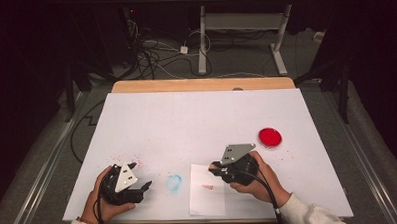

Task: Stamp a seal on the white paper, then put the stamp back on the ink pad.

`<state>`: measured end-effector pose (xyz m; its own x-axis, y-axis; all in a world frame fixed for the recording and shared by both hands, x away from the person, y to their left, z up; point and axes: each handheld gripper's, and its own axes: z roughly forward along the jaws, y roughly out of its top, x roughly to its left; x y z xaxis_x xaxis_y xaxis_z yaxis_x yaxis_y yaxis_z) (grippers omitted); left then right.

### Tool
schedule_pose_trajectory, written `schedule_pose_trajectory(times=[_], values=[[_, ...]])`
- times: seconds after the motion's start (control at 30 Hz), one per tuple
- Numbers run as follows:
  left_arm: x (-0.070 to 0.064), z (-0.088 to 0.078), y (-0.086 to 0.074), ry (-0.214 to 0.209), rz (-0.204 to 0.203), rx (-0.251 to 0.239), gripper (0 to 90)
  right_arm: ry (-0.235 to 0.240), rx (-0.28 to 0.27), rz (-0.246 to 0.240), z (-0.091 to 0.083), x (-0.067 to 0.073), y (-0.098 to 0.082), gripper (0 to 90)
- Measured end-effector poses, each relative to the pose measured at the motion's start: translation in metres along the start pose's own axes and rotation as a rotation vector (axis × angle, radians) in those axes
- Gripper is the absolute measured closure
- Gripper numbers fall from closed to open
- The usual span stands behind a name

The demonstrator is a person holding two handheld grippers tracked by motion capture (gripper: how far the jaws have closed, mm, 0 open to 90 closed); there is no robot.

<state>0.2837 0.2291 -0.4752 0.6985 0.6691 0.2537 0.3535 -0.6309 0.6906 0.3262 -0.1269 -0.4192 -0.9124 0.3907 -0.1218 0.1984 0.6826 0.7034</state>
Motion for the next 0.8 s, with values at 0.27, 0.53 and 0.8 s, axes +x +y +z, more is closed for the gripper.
schedule_pose_trajectory(times=[0.27,0.53,0.8], values=[[0.001,0.001,0.000,0.000,0.004,0.003,21.8,-0.010,-0.004,0.004,-0.003,-0.004,-0.001,76.3],[0.000,0.000,0.000,0.001,0.007,0.003,21.8,-0.038,0.002,0.016,-0.006,-0.013,-0.005,76.2],[0.001,-0.001,0.000,0.009,0.010,0.005,21.7,-0.094,-0.006,0.054,-0.017,-0.031,-0.010,76.3]])
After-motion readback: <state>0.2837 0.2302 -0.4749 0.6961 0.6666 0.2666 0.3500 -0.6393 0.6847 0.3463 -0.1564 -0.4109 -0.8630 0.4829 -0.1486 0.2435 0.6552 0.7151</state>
